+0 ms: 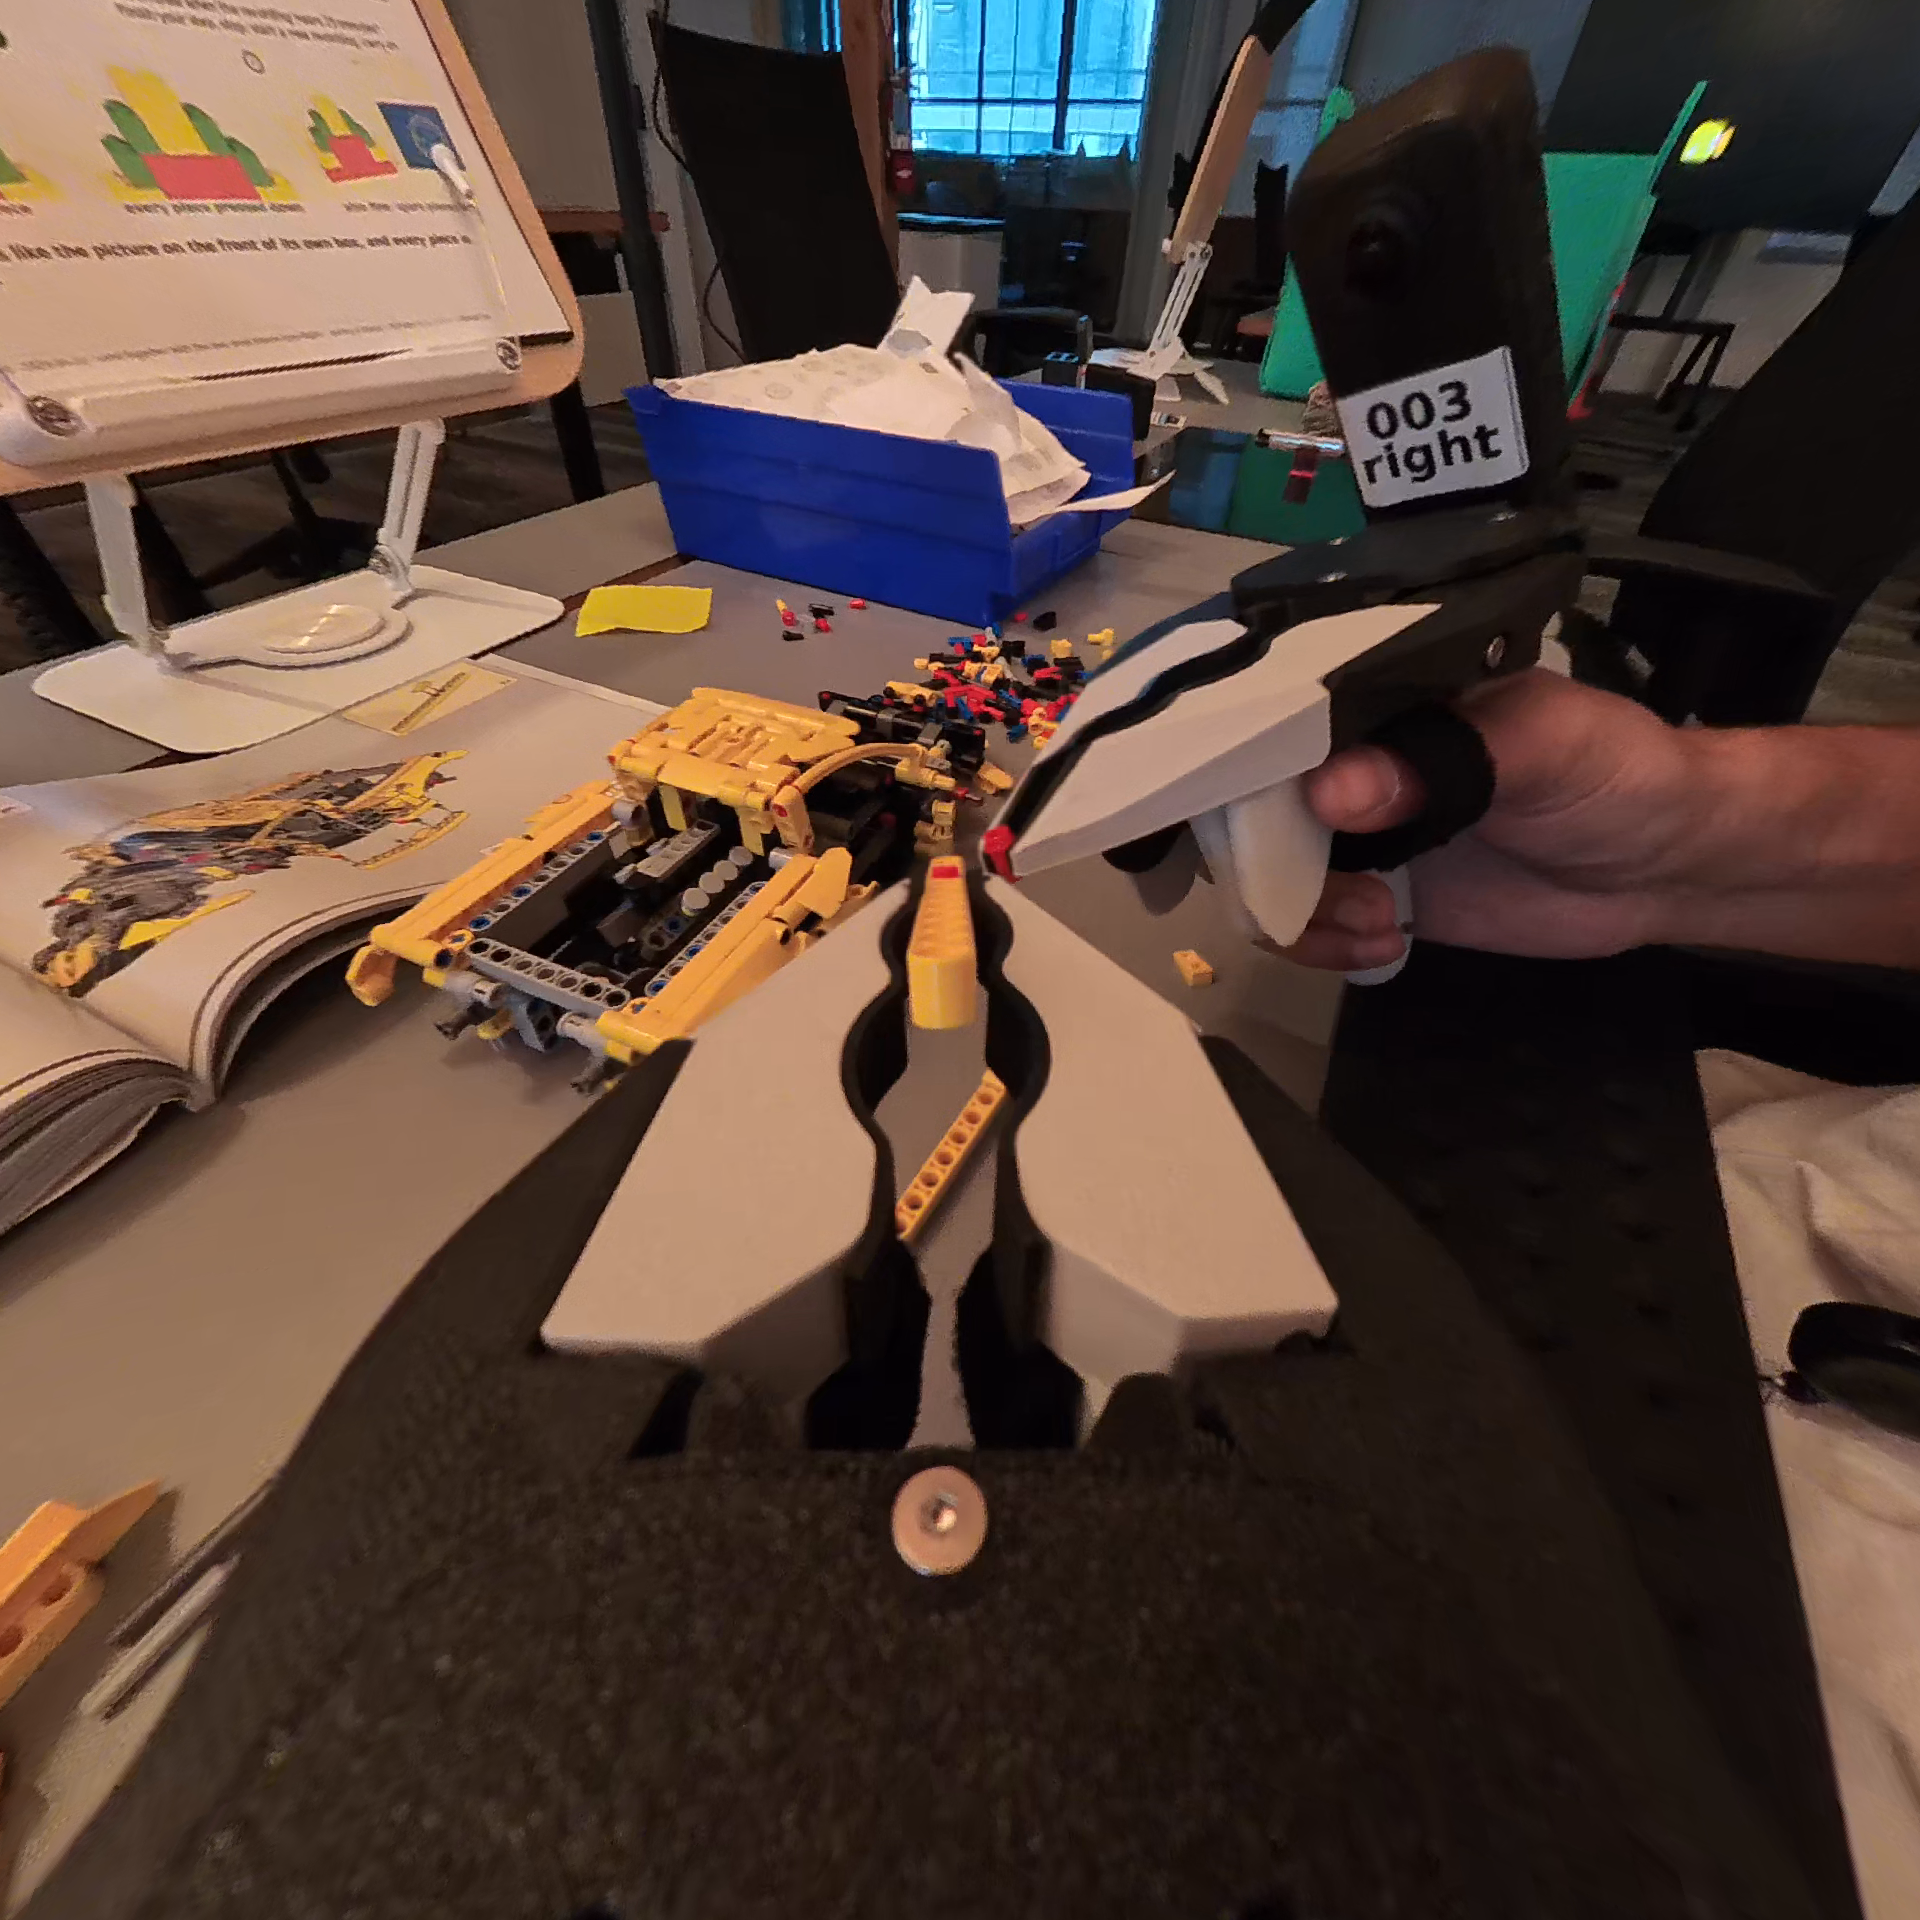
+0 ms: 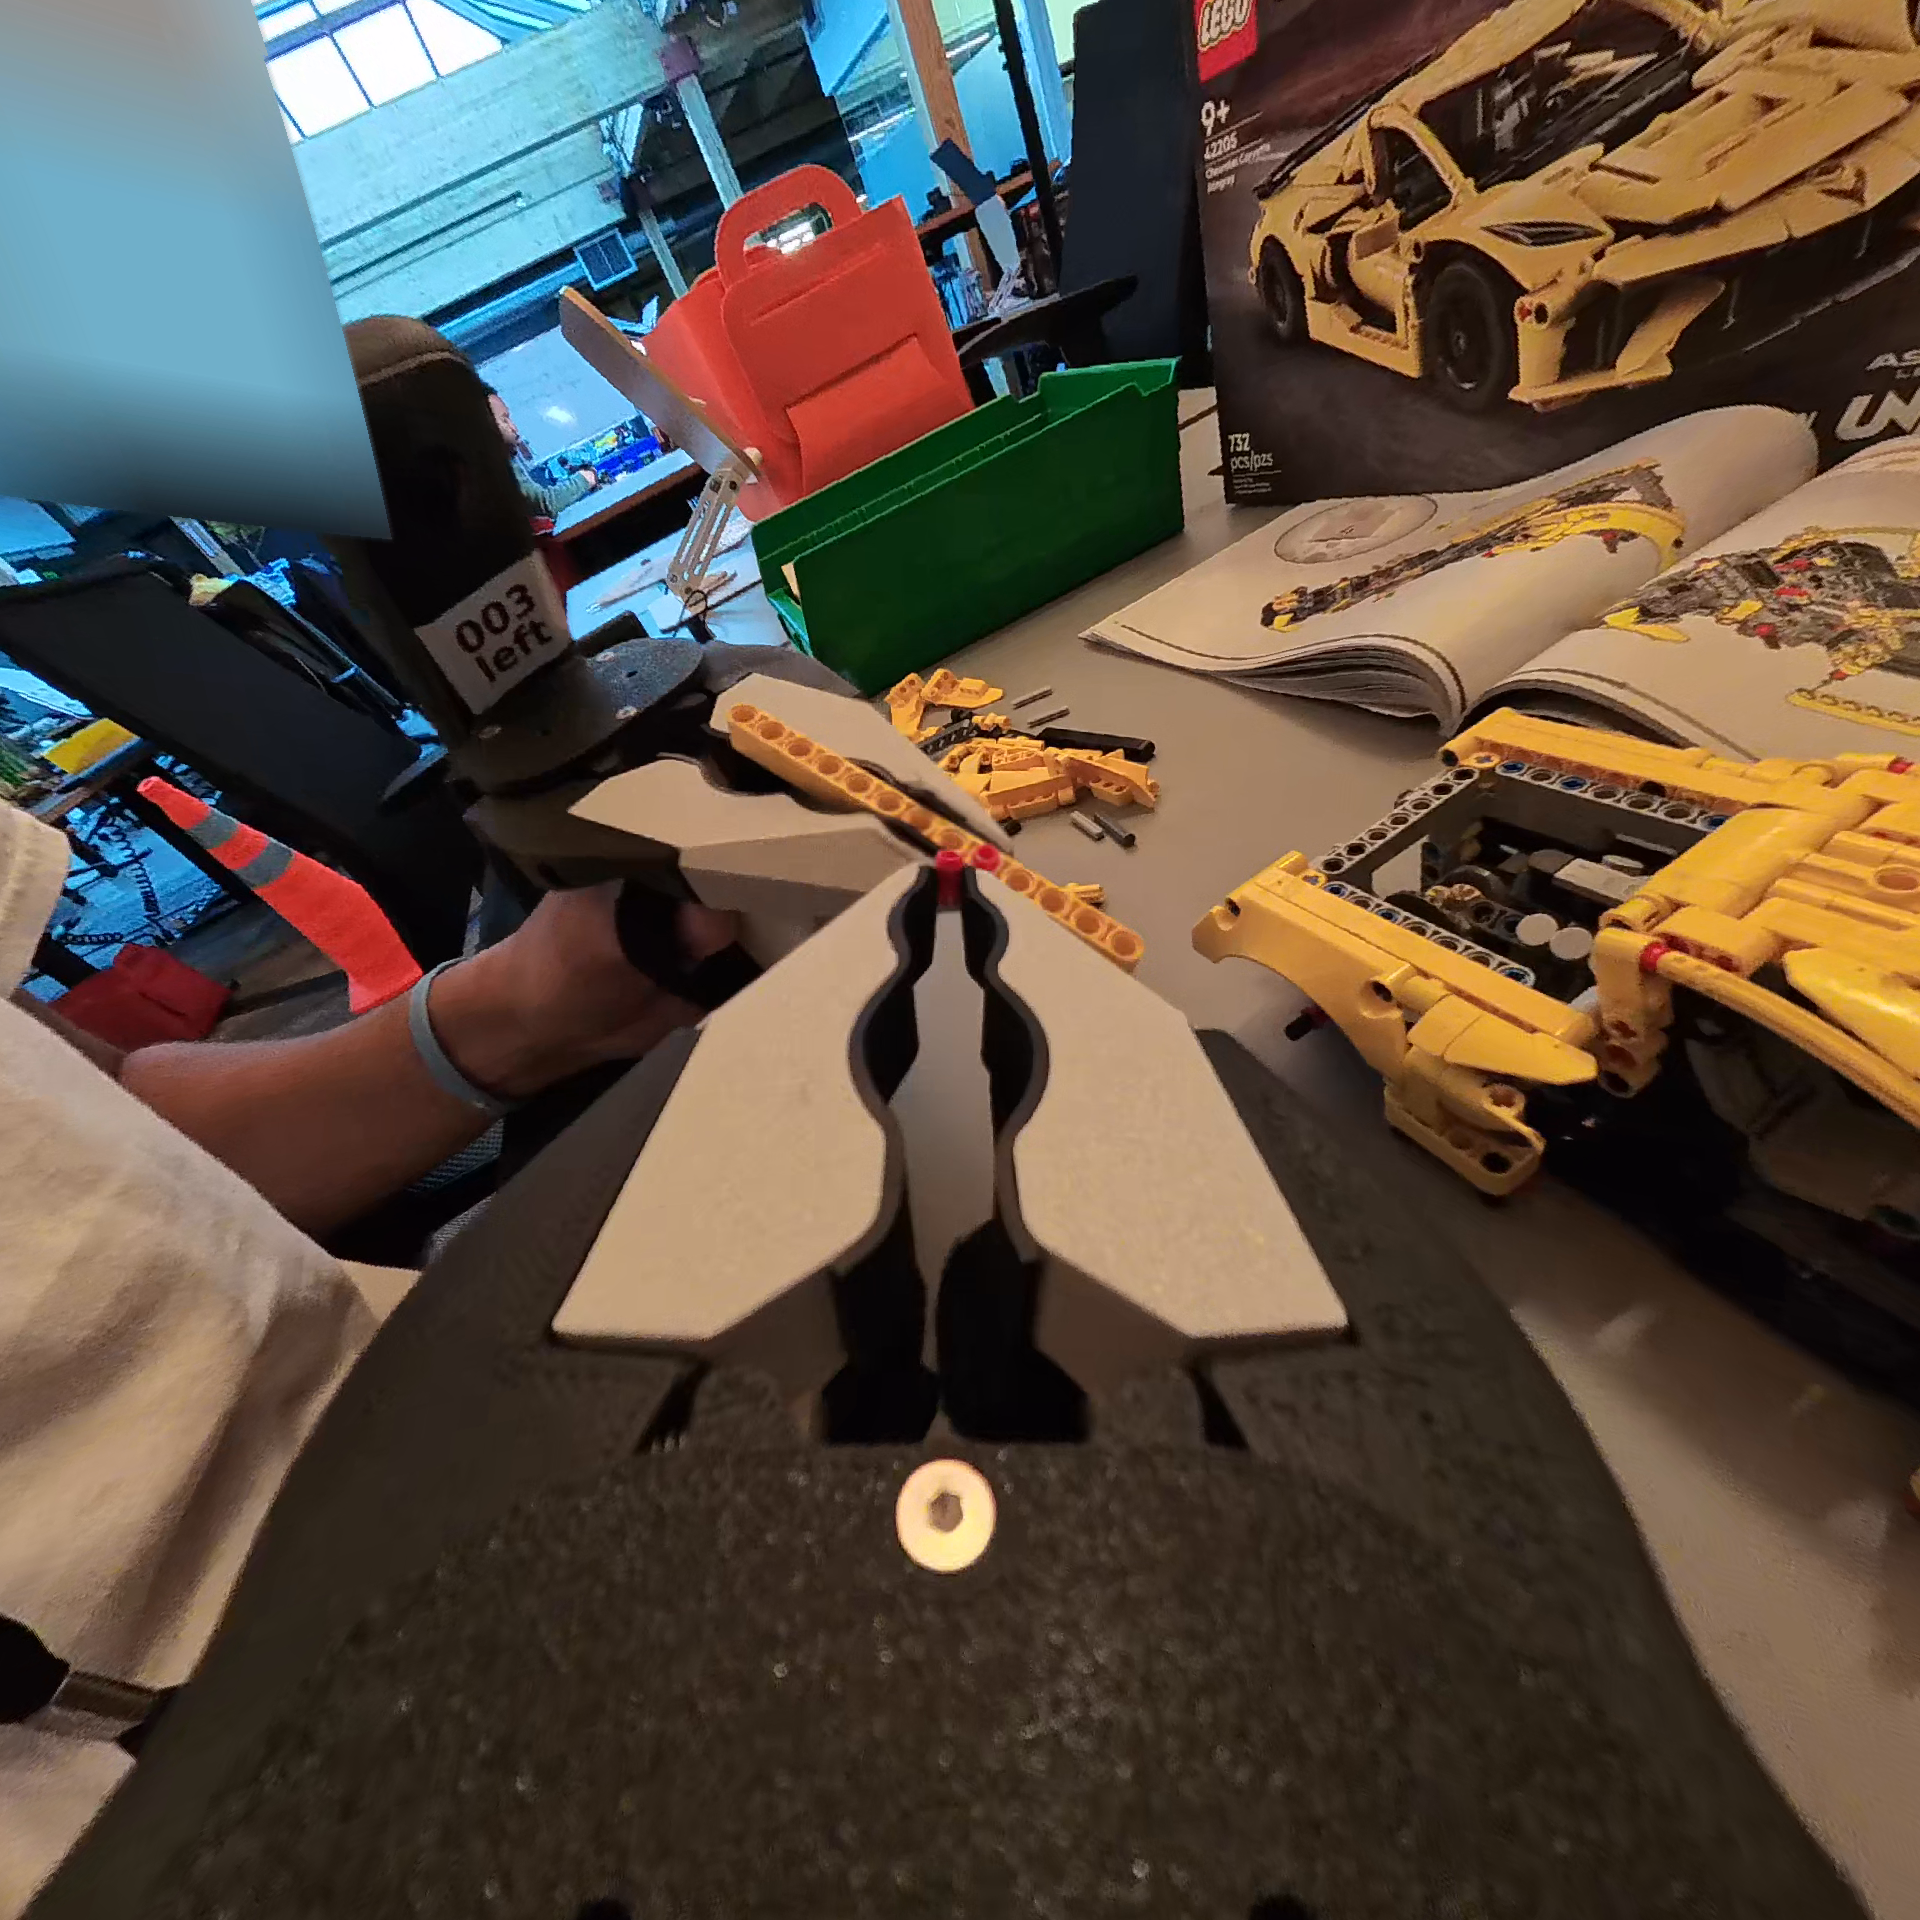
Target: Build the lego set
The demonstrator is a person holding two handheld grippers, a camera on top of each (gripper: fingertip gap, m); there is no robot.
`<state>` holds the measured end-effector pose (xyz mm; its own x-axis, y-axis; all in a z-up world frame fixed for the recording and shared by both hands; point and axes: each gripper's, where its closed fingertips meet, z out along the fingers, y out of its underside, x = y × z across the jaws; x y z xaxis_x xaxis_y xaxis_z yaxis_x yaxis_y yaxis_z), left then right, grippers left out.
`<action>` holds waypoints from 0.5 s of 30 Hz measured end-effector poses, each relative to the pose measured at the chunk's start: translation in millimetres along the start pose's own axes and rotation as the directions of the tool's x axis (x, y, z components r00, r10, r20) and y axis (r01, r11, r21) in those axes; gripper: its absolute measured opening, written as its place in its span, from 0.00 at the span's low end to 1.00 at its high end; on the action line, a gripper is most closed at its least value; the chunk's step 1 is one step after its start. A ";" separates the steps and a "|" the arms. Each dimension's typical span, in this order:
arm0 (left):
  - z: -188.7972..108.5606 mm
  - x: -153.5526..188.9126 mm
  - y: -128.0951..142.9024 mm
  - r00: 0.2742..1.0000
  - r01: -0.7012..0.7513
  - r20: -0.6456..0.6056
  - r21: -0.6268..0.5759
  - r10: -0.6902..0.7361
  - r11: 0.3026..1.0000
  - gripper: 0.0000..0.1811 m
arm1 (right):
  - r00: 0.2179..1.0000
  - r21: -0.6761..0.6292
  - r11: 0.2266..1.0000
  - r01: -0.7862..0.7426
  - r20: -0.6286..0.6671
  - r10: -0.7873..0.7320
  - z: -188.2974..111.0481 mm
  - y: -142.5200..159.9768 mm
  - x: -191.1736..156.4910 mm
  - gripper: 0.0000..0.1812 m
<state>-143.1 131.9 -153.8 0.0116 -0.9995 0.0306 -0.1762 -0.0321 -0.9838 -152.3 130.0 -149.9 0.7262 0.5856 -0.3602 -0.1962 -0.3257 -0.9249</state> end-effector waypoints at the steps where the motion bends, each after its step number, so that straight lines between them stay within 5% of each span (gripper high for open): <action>1: 0.1 0.0 0.3 1.000 0.007 -0.004 0.000 -0.007 1.000 0.04 | 1.000 0.003 1.000 -0.002 0.001 0.002 -1.0 -0.4 0.4 0.02; 6: 0.7 -7.2 10.5 1.000 0.019 0.015 -0.047 -0.018 0.999 0.04 | 0.988 -0.080 0.988 0.134 -0.073 -0.139 -29.2 1.8 23.9 0.02; 10: -1.6 -13.0 13.2 0.998 0.068 0.011 -0.046 -0.068 0.997 0.04 | 0.867 -0.443 0.806 0.392 -0.116 -0.485 -103.1 44.8 94.6 0.02; 15: 3.6 -11.1 21.1 0.999 0.040 0.013 -0.091 -0.039 0.995 0.04 | 0.877 -0.566 0.731 0.381 -0.028 -0.479 -149.5 80.7 125.4 0.02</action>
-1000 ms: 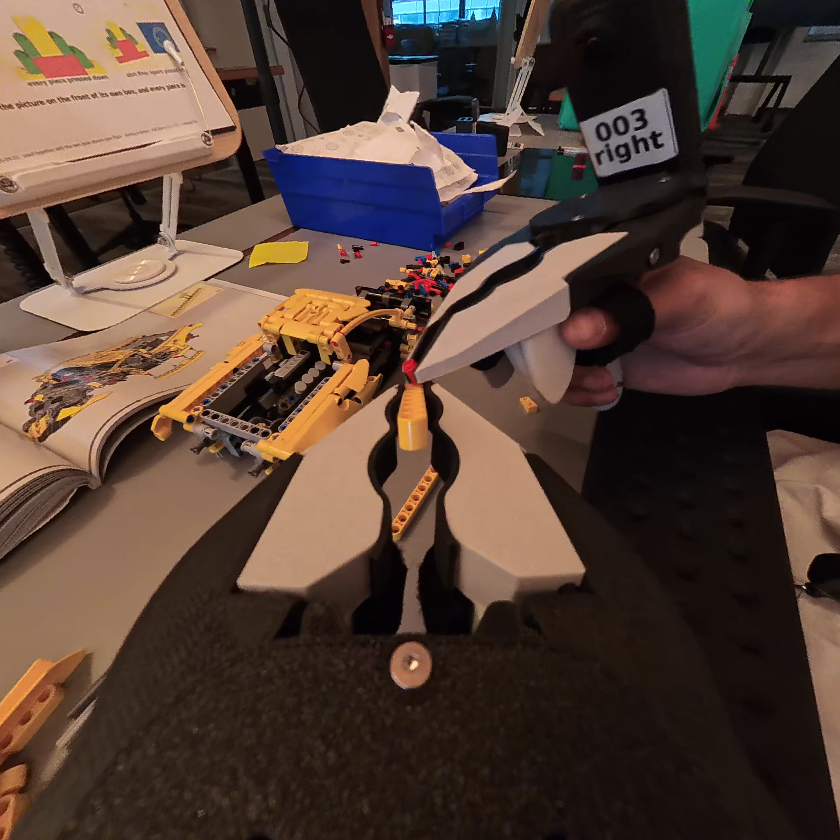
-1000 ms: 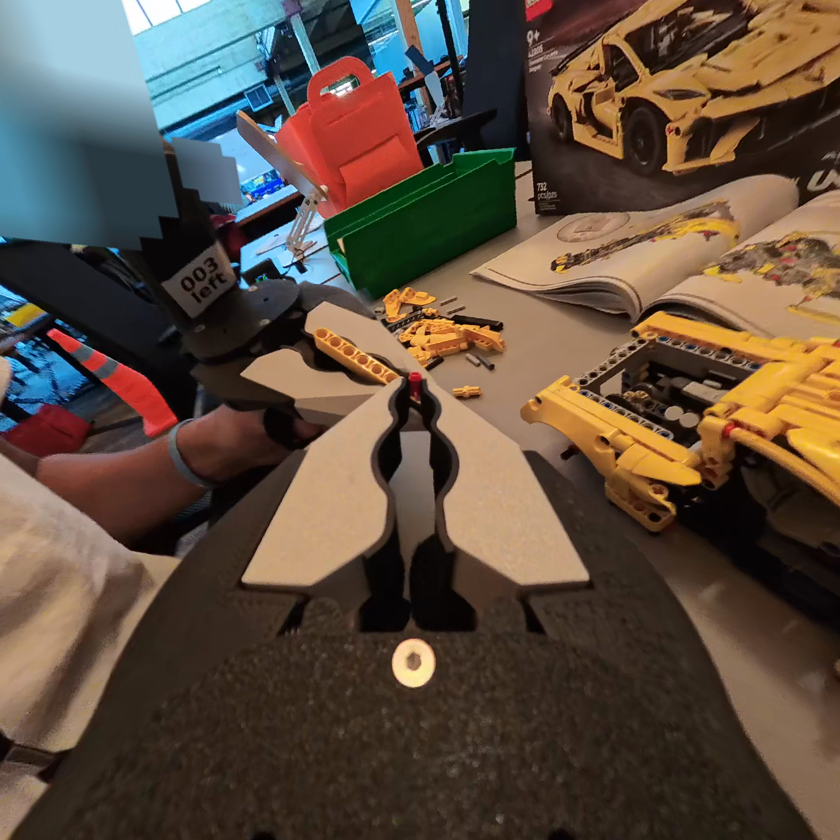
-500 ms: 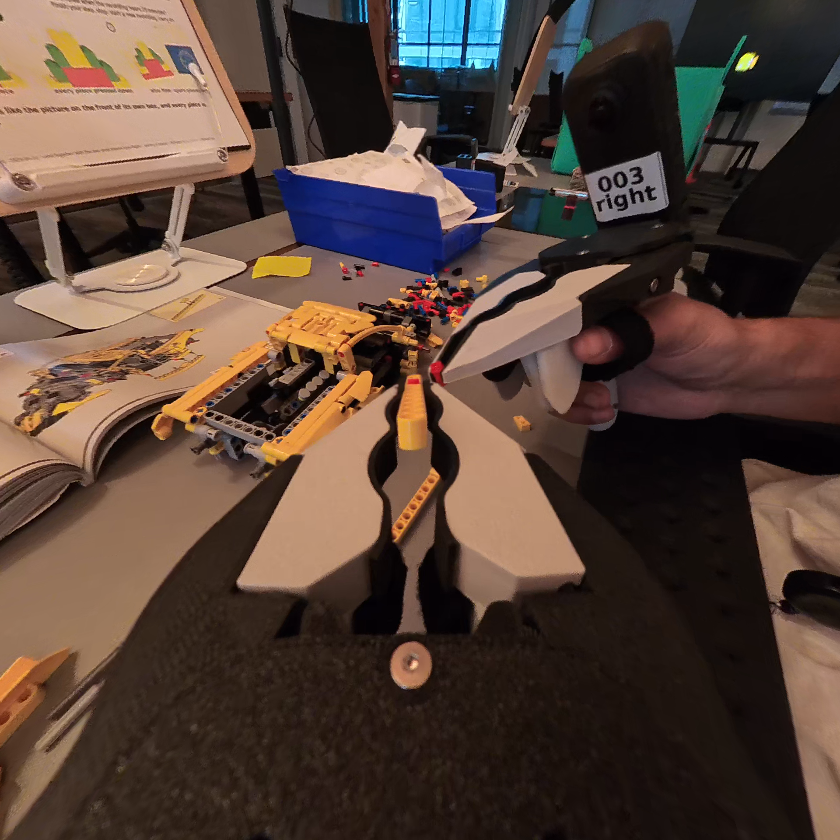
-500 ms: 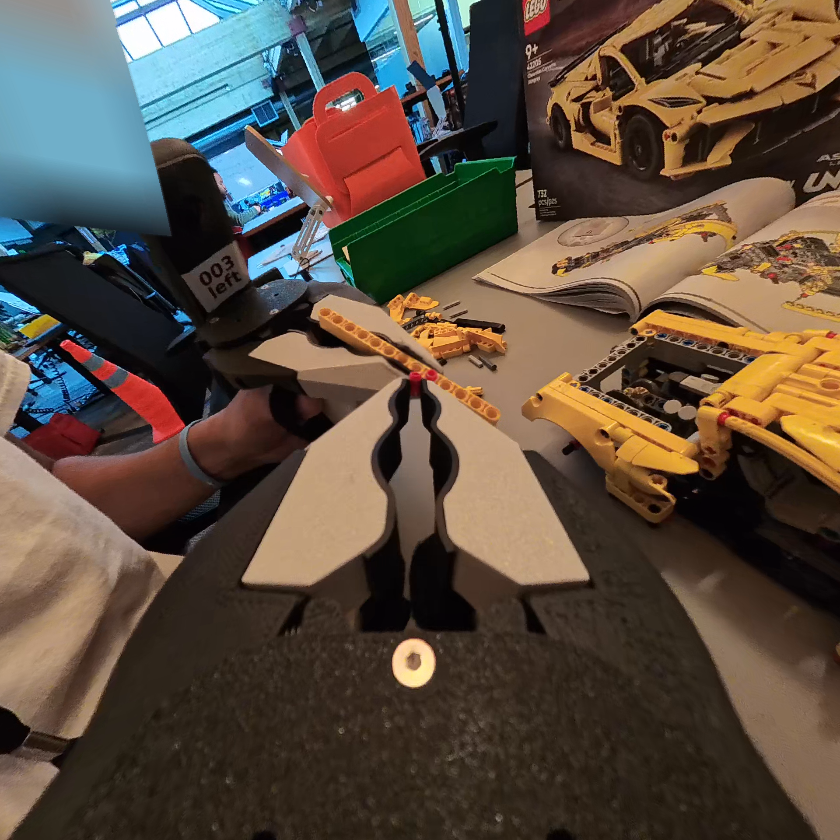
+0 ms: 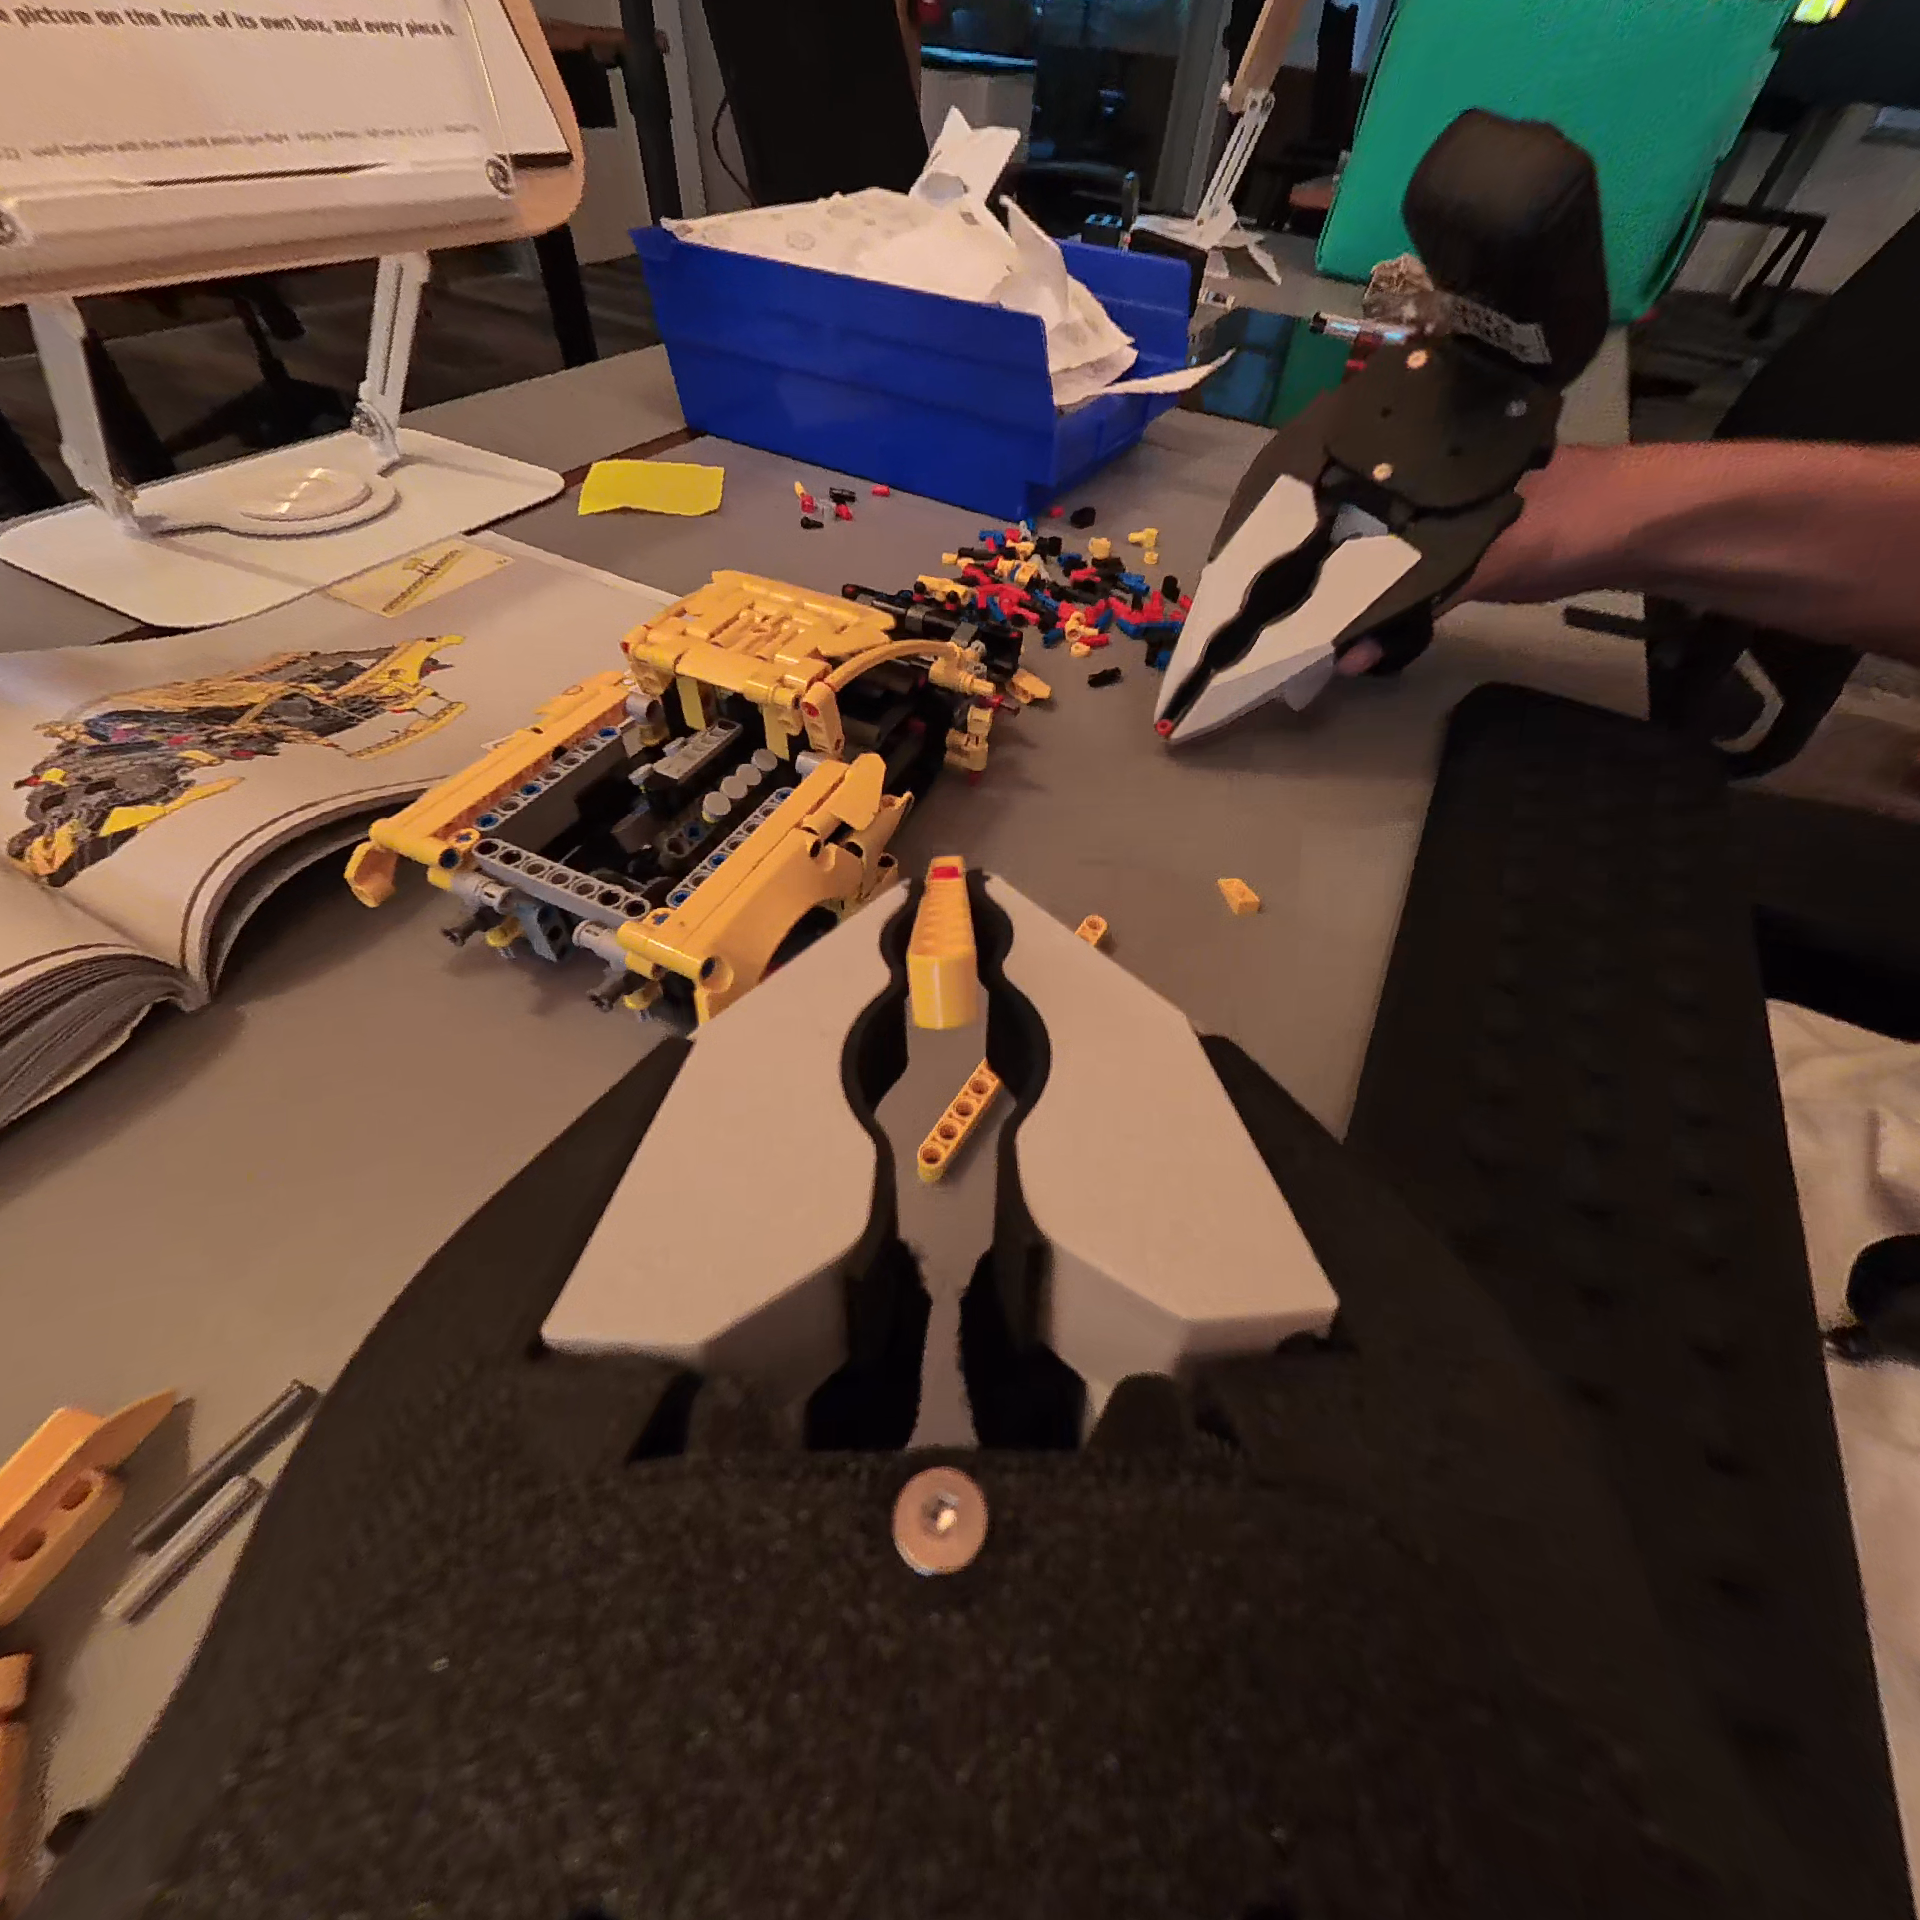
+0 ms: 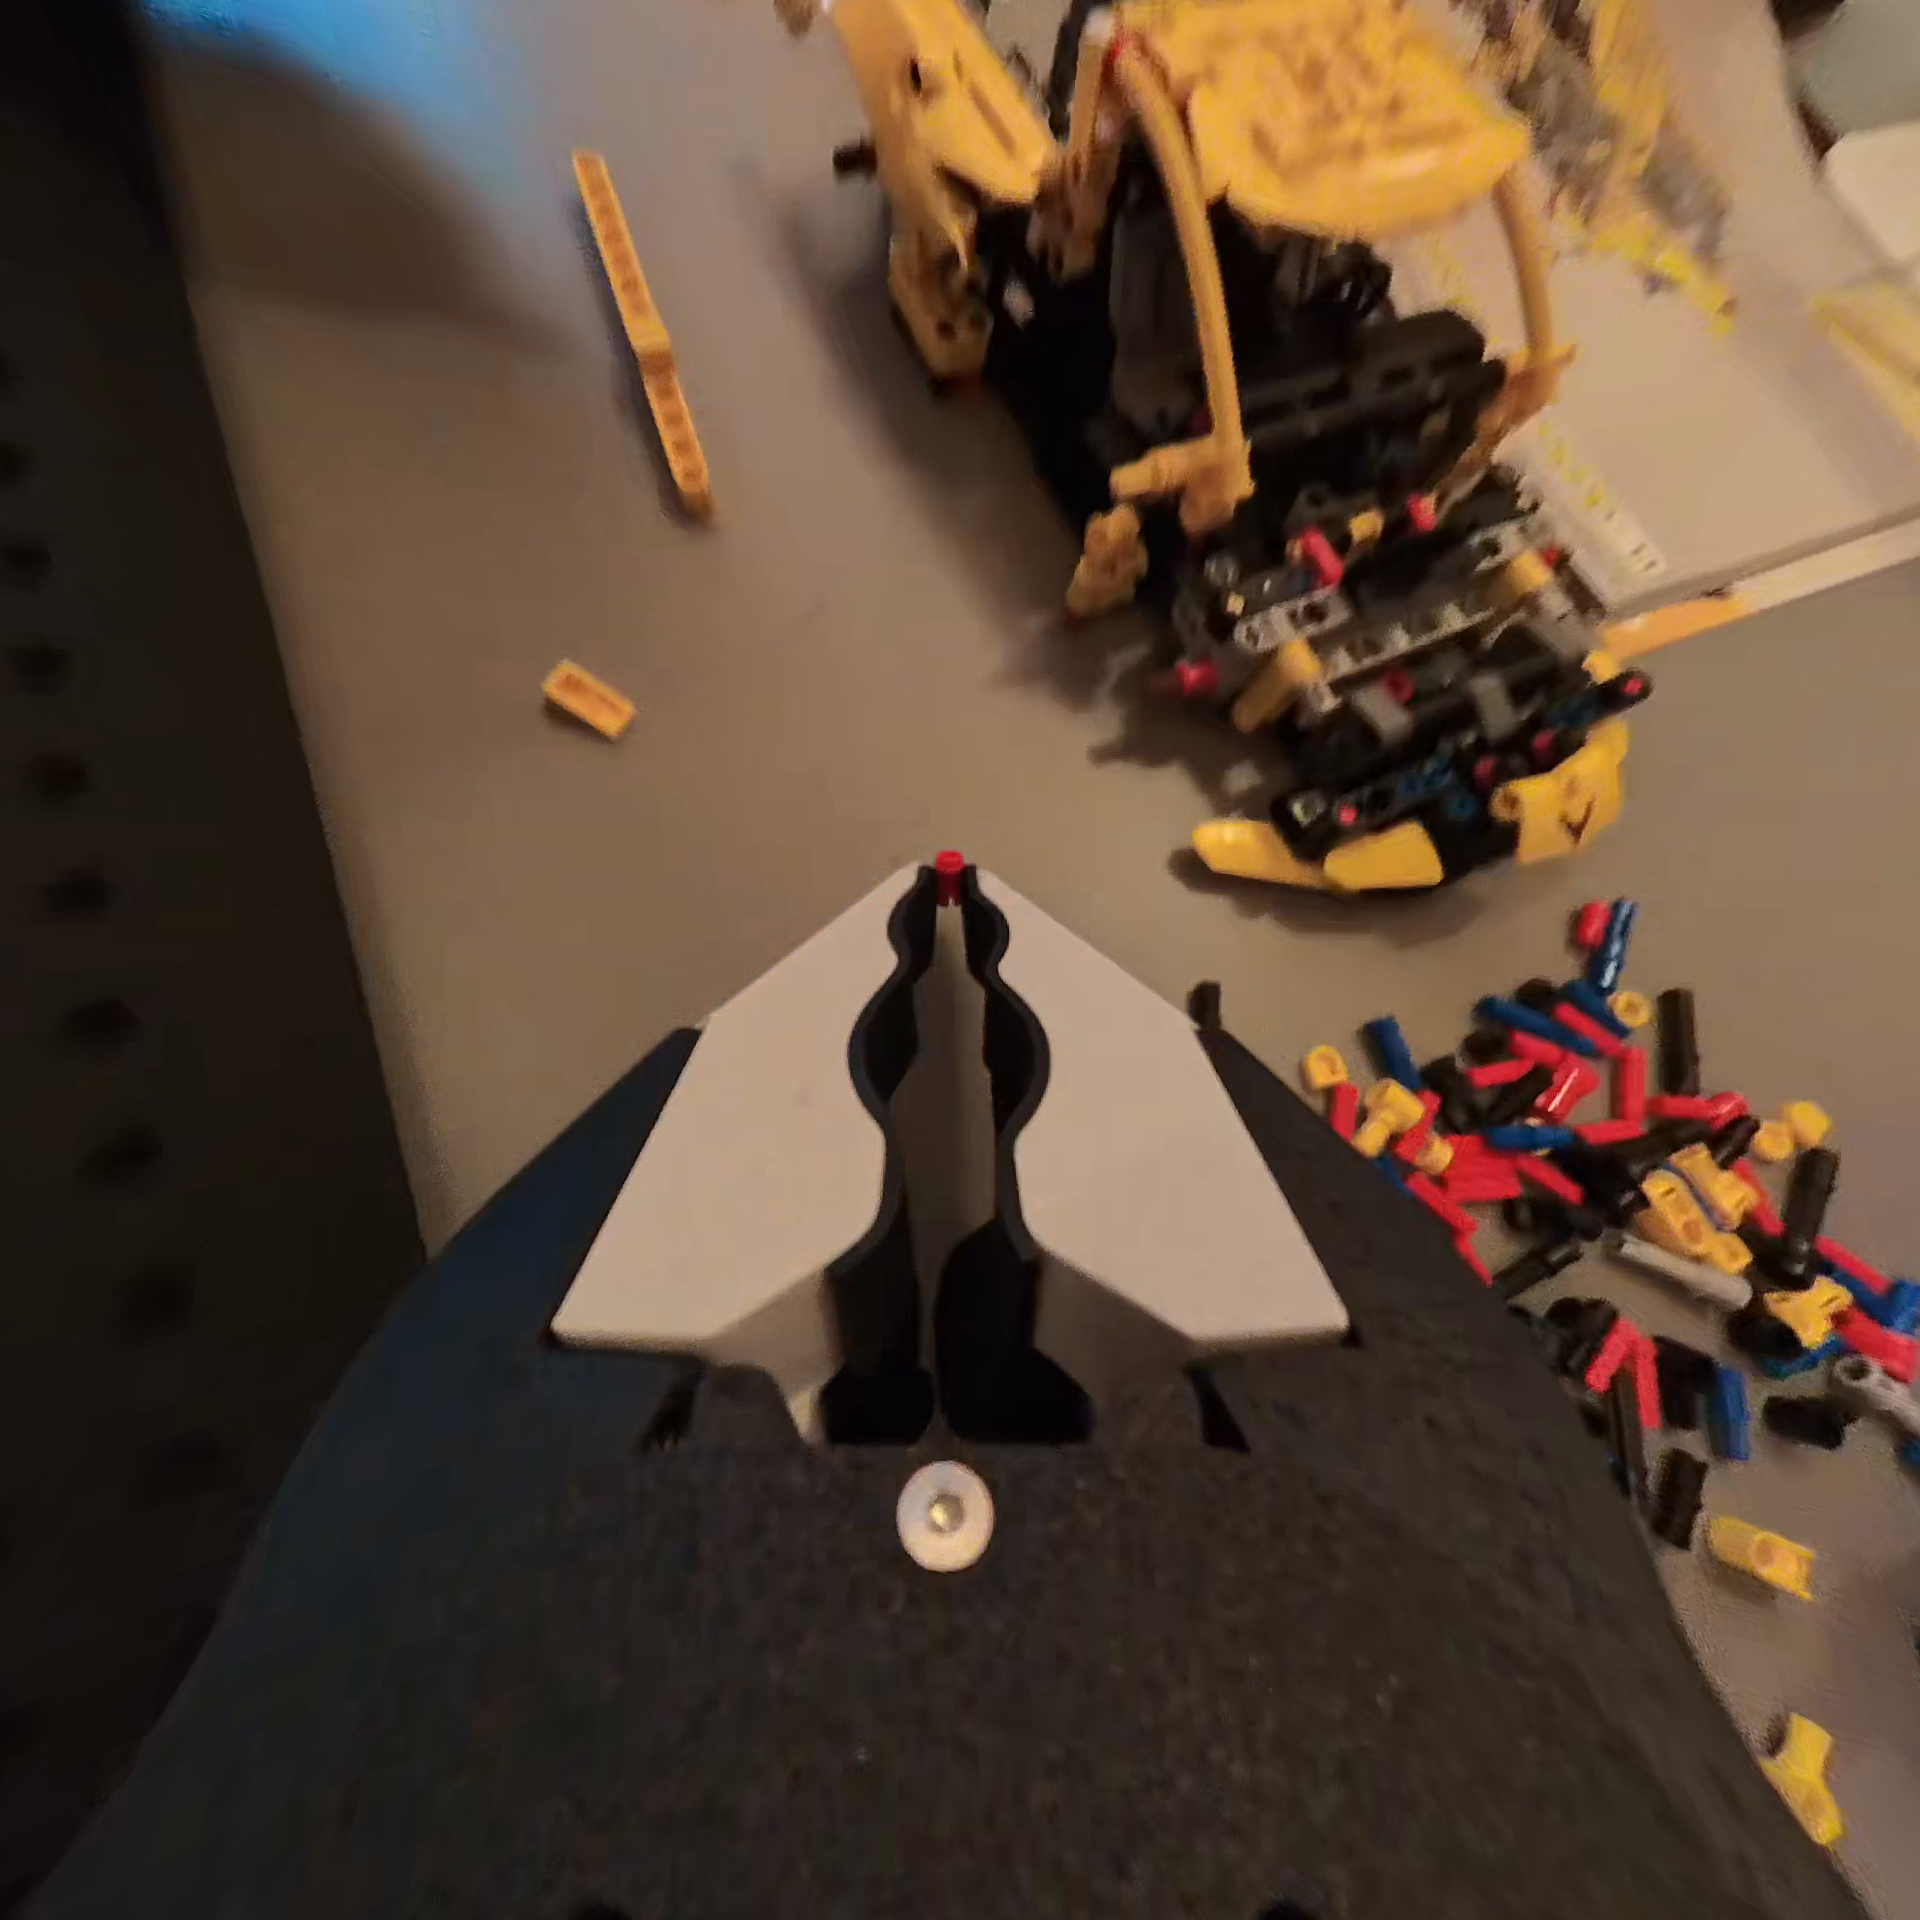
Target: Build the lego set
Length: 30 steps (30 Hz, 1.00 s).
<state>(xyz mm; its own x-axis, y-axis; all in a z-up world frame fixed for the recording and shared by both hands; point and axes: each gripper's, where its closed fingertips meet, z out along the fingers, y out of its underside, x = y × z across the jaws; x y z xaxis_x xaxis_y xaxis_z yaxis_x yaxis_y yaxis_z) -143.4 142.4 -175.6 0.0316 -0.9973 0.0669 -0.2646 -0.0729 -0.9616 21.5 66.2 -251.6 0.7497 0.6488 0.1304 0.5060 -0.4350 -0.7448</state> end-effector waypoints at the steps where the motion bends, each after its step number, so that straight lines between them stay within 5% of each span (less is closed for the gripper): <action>1: 1.1 0.6 1.4 1.000 -0.009 0.002 -0.009 0.009 1.000 0.04 | 1.000 -0.017 1.000 0.000 0.016 0.000 1.1 6.0 -0.2 0.02; 30: 4.2 2.7 7.9 0.999 -0.033 -0.005 -0.044 0.033 0.999 0.04 | 0.994 -0.039 0.998 -0.052 0.099 0.056 -7.8 21.9 0.9 0.05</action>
